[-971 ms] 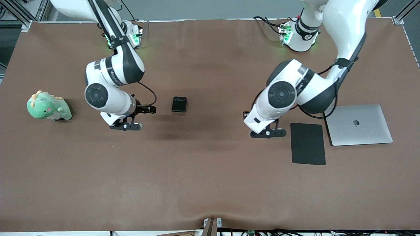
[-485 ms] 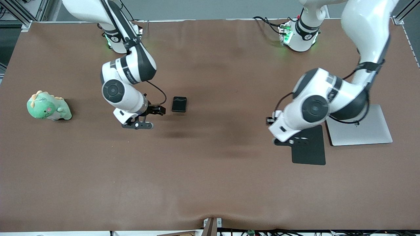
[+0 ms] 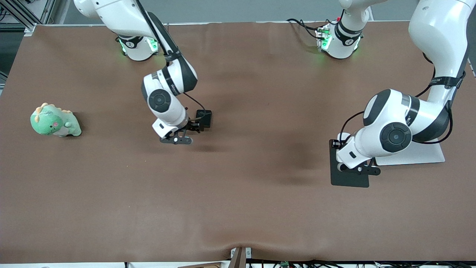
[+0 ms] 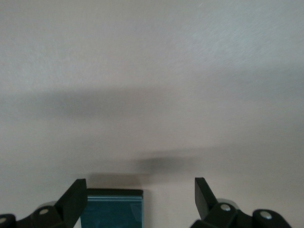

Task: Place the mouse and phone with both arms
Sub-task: 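Grasp the black phone with the right gripper while the left lowers the mouse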

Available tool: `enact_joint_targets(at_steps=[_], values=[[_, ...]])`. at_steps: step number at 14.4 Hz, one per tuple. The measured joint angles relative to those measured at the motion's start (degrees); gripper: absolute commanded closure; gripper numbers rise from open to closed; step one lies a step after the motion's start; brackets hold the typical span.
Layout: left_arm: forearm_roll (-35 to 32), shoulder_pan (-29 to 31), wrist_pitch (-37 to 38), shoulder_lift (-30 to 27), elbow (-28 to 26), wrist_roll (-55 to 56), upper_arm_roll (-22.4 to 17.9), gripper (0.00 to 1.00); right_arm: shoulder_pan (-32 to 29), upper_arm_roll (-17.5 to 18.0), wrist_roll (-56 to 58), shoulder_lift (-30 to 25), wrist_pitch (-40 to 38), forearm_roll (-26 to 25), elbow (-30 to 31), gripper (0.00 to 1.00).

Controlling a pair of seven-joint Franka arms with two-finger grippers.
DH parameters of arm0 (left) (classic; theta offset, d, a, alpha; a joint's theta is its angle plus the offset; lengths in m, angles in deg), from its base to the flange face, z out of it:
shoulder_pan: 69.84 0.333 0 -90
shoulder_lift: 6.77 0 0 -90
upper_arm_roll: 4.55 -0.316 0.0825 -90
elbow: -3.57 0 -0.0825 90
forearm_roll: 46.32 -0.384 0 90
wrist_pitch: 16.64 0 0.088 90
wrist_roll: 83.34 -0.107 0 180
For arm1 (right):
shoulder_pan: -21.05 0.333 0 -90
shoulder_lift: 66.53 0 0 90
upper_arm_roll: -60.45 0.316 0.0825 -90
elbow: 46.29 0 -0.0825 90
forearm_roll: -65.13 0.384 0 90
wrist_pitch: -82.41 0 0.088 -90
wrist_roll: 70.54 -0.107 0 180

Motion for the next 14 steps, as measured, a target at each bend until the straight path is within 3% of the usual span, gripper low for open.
enact_joint_targets(at_steps=[4,9,14], values=[[-5.7,3.0,-8.5,0.5,-5.9,-0.2,-0.1,1.00,0.6,1.0,-0.3,1.2,1.0,0.3,0.5,0.00],[-8.1,6.3,-16.4,3.5,-8.6,-4.5,-0.3,1.00,1.4,3.5,-0.3,1.2,4.2,3.0,3.1,0.00],[-12.3,8.2,-22.7,7.1,-11.7,-4.6,-0.4,1.00,3.0,3.7,-1.5,1.2,5.6,3.3,5.1,0.00]])
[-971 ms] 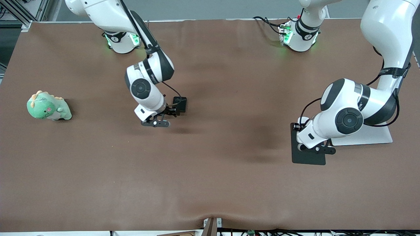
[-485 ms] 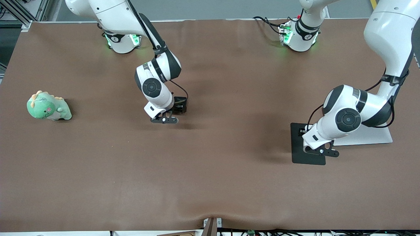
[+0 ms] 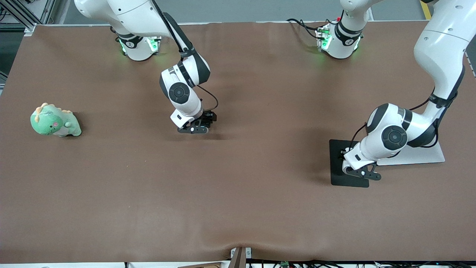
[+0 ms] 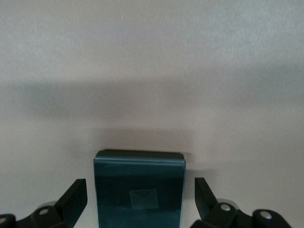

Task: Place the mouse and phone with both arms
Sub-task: 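Grasp the black phone with the right gripper while the left lowers the mouse, then lift the phone with the right gripper while the left sets the mouse down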

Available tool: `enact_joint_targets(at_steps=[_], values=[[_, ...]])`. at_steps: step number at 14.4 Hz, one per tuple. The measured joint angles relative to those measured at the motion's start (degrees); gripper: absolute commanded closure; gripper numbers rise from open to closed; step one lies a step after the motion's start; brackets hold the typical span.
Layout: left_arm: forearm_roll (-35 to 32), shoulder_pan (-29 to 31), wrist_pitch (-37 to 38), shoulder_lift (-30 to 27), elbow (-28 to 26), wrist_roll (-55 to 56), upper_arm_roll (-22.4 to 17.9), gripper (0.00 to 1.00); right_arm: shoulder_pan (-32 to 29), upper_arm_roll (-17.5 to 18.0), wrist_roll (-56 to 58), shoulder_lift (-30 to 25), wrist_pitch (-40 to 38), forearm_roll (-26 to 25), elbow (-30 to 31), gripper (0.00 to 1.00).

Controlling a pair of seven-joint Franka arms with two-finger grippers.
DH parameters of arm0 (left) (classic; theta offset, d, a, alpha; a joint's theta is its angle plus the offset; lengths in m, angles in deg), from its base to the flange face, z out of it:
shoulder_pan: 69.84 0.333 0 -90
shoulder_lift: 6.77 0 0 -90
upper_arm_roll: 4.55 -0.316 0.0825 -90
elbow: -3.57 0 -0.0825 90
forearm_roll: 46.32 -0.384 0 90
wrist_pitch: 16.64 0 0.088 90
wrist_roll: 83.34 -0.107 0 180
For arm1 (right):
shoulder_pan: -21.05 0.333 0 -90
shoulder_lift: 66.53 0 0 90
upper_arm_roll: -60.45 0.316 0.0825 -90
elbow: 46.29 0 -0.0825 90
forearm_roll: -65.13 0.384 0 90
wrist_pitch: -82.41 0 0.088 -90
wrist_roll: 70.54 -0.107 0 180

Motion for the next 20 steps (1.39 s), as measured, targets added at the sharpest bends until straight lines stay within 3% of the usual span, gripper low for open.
enact_joint_targets(at_steps=[15,16,19,20], values=[[-2.4,0.3,-7.2,2.3,0.2,0.3,-3.2,1.00,1.6,0.0,-2.4,0.5,1.2,0.0,0.7,0.00],[-2.4,0.3,-7.2,2.4,0.2,0.3,-3.2,1.00,1.6,0.0,-2.4,0.5,1.3,0.0,0.7,0.08],[-2.4,0.3,-7.3,3.1,0.6,0.3,-3.2,0.98,1.6,0.0,-2.4,0.6,1.5,0.0,0.7,0.68],[-2.4,0.3,-7.4,3.5,1.0,0.3,-3.2,0.83,1.6,0.0,-2.4,0.6,1.5,0.0,0.7,0.80]])
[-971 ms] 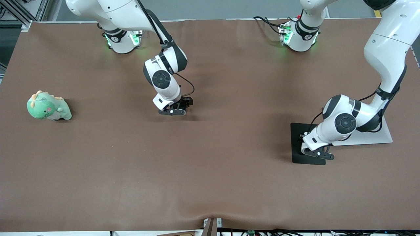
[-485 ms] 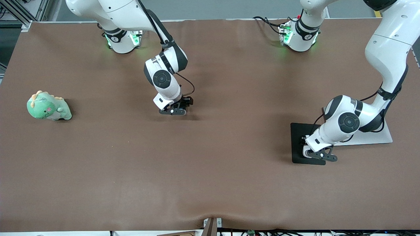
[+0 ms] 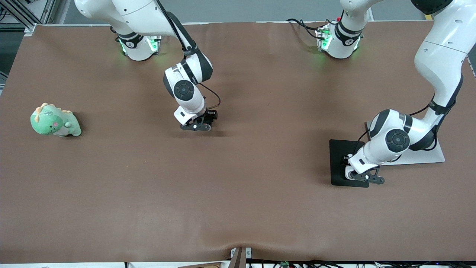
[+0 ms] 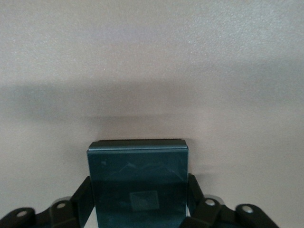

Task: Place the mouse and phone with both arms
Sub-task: 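Lift the phone with the right gripper while the left sets the mouse down, then open the left gripper off the mouse while the right carries the phone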

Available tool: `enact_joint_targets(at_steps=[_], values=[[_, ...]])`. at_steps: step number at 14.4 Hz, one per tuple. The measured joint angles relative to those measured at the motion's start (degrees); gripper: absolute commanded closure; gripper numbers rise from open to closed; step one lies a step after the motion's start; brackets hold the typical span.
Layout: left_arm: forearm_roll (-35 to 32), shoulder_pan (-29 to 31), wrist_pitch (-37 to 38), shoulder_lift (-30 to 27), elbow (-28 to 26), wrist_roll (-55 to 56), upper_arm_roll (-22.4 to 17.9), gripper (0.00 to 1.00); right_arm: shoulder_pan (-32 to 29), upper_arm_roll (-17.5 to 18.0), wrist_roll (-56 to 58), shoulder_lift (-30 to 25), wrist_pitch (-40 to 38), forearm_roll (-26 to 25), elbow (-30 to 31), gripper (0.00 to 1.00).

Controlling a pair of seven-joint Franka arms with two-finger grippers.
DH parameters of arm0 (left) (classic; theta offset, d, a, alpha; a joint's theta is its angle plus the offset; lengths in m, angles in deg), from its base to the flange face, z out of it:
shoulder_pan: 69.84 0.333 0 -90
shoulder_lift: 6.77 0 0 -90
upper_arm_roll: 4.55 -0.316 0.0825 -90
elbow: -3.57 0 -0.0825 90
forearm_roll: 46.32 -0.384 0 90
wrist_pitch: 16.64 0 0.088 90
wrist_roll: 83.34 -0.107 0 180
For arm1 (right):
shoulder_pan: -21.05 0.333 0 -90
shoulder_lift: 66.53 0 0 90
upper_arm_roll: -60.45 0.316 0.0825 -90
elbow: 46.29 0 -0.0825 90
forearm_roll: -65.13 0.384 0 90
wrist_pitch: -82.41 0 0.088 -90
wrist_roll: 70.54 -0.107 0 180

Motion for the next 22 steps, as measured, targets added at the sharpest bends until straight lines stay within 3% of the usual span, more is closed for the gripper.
enact_joint_targets(at_steps=[1,2,5,6,11,18,22], values=[[0.0,0.0,-0.1,0.4,0.3,0.0,0.0,0.30,0.0,0.0,0.0,0.0,0.0,0.0,0.0,0.88],[0.0,0.0,-0.1,0.7,0.6,0.0,0.0,0.00,0.0,-0.1,0.0,0.0,0.0,0.0,0.0,0.90],[0.0,-0.1,-0.2,1.0,1.2,0.0,0.1,0.00,-0.7,-0.9,0.0,-0.2,-1.3,0.0,-0.3,0.91],[0.0,-0.1,-0.2,1.0,1.3,0.0,0.2,0.00,-1.6,-1.2,0.0,-0.8,-3.2,0.0,-0.7,0.99],[0.0,-0.1,-0.3,0.1,2.3,0.0,1.0,0.00,-10.6,-1.7,2.9,-7.7,-12.6,0.0,-1.3,1.00],[0.8,0.0,8.5,-8.7,2.9,0.0,4.7,0.00,-16.5,-2.3,4.8,-11.9,-13.6,-0.7,1.5,1.00],[8.8,-1.8,13.6,-16.3,3.2,-0.2,3.3,0.00,-19.1,-2.3,5.0,-14.3,-13.6,-3.6,4.5,1.00]])
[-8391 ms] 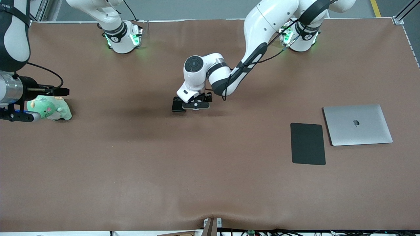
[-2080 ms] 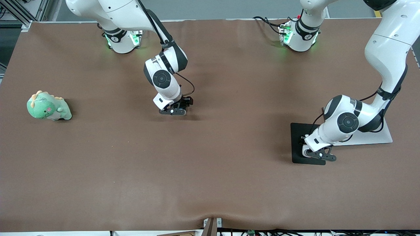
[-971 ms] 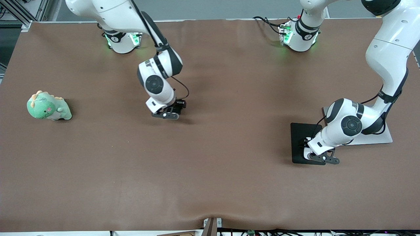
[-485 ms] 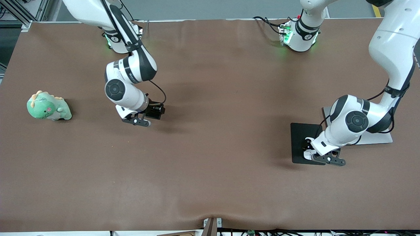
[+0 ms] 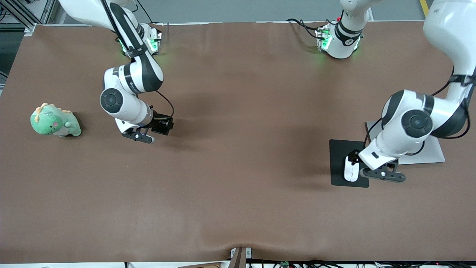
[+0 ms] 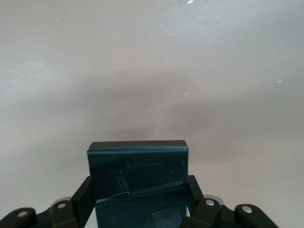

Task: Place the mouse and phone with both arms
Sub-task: 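Open the left gripper off the mouse while the right carries the phone, then set the phone beside the plush toy while the left gripper withdraws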

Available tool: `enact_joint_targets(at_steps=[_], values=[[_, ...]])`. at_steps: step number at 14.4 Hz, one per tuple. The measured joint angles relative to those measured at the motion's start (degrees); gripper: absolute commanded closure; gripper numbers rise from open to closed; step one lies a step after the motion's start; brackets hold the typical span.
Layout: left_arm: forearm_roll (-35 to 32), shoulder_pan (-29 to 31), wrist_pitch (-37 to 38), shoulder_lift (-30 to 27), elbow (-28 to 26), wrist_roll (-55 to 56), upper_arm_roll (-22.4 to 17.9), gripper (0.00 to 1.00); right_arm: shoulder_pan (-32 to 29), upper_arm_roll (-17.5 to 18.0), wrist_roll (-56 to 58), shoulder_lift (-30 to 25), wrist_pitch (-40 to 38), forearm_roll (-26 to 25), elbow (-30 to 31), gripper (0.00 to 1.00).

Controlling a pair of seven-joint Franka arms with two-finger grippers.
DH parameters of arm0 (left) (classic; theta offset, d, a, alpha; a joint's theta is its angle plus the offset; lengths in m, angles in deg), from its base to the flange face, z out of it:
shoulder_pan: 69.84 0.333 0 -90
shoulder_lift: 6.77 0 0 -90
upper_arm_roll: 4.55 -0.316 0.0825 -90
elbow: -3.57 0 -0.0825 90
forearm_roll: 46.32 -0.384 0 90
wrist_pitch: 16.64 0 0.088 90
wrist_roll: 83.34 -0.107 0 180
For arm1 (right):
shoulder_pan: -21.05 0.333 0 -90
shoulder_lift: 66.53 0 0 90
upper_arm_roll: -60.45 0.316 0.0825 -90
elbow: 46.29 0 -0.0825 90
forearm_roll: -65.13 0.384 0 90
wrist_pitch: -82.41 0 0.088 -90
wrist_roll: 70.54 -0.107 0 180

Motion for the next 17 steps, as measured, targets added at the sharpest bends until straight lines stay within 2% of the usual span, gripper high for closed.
enact_joint_targets(at_steps=[4,9,11,14,15,17], values=[[9.2,-10.2,5.0,-8.2,0.0,-0.1,-10.1,0.00,-3.1,0.0,0.4,-1.2,1.0,-5.9,3.2,1.00],[17.5,-19.6,9.6,-16.2,0.0,-0.1,-20.5,0.00,-9.2,-0.1,9.2,-3.1,6.9,-6.5,9.4,1.00],[20.4,-21.8,11.7,-19.3,0.0,-0.6,-23.7,0.00,-12.2,-0.1,13.2,-3.6,8.8,-6.6,11.2,1.00],[24.7,-25.3,16.2,-23.2,0.7,-5.1,-29.9,0.00,-15.5,-0.1,18.1,-3.6,16.8,-6.6,15.7,1.00],[25.4,-26.4,19.0,-24.1,1.8,-6.5,-32.0,0.00,-16.6,-0.1,19.8,-3.6,19.4,-6.6,17.3,1.00],[25.9,-27.3,25.4,-25.0,5.4,-8.4,-33.5,0.00,-18.6,-0.1,22.2,-3.5,21.6,-6.6,19.3,1.00]])
